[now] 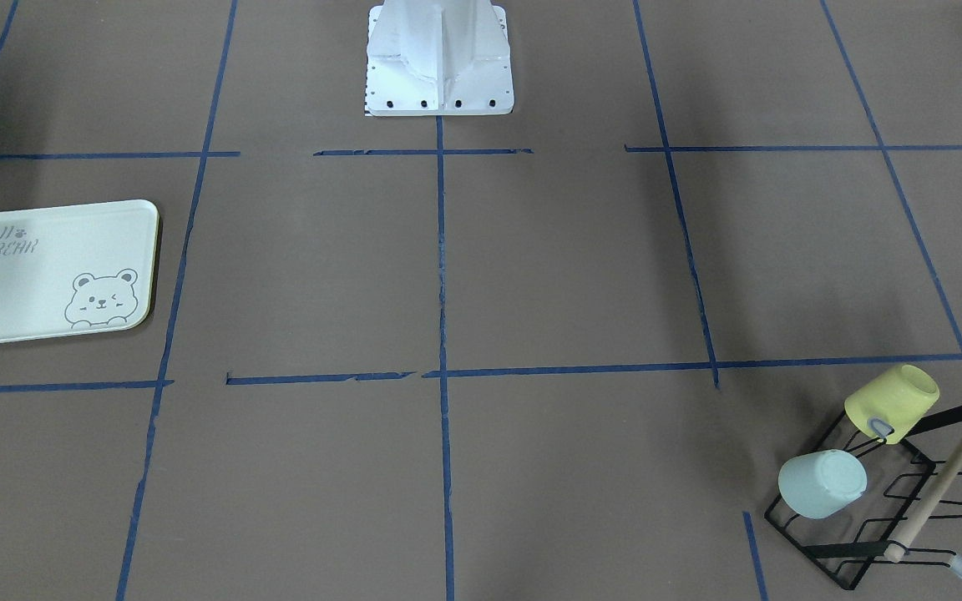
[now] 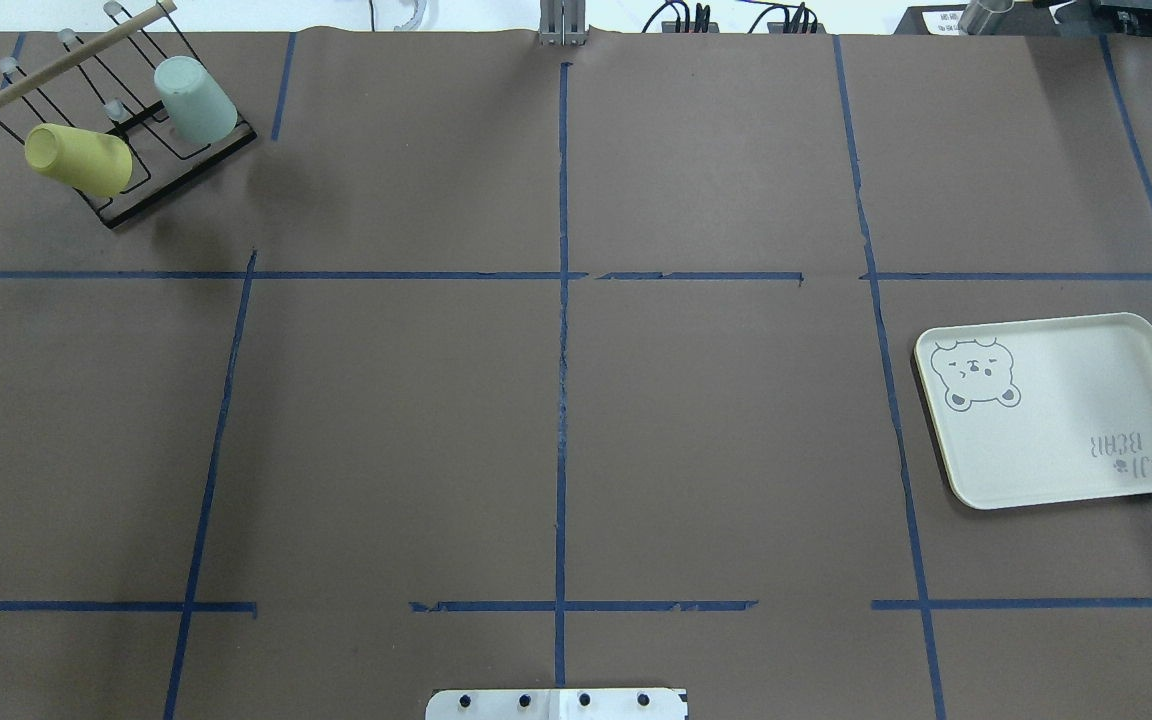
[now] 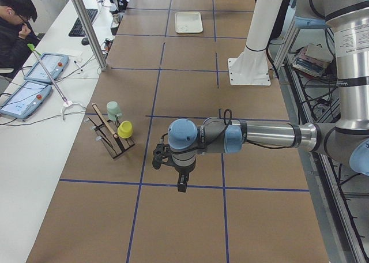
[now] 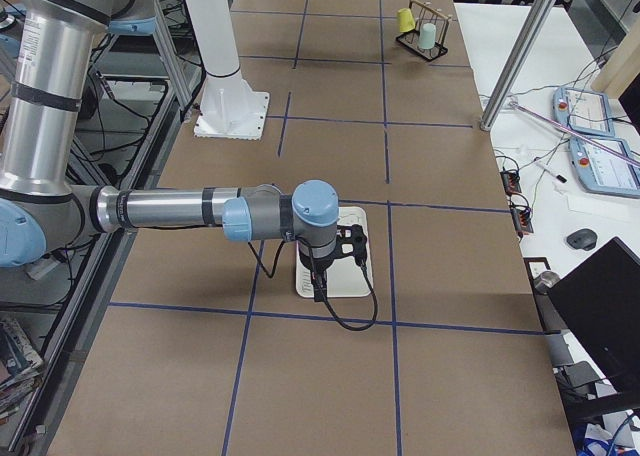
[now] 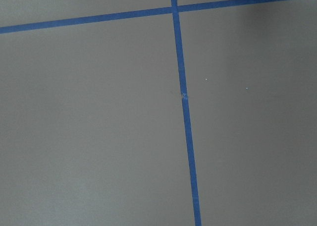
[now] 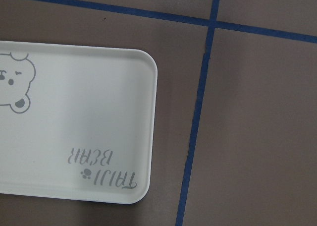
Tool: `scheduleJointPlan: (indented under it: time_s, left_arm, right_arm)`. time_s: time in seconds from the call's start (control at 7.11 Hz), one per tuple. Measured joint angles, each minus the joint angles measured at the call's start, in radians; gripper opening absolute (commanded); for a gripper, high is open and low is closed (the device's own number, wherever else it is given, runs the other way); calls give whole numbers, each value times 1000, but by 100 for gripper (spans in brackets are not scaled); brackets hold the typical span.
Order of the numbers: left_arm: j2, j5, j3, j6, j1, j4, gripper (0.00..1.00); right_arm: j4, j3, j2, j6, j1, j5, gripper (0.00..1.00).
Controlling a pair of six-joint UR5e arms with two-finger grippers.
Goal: Left arm grabs green cup and hands to right arm on tray
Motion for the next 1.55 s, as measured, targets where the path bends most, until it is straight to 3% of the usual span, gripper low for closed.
scheduleJointPlan:
  time_s: [0.7, 1.27, 1.55]
  left_arm:
    - [-24, -4, 14, 3, 5, -24, 100]
    - [-239, -9, 84, -35, 11, -166, 100]
    - [-357, -7, 106, -203, 59, -188, 100]
  right_arm:
    - [0, -1, 8, 2, -2, 0, 100]
    - [0, -3, 23, 6, -5, 0, 100]
    - [0, -3, 23, 6, -5, 0, 100]
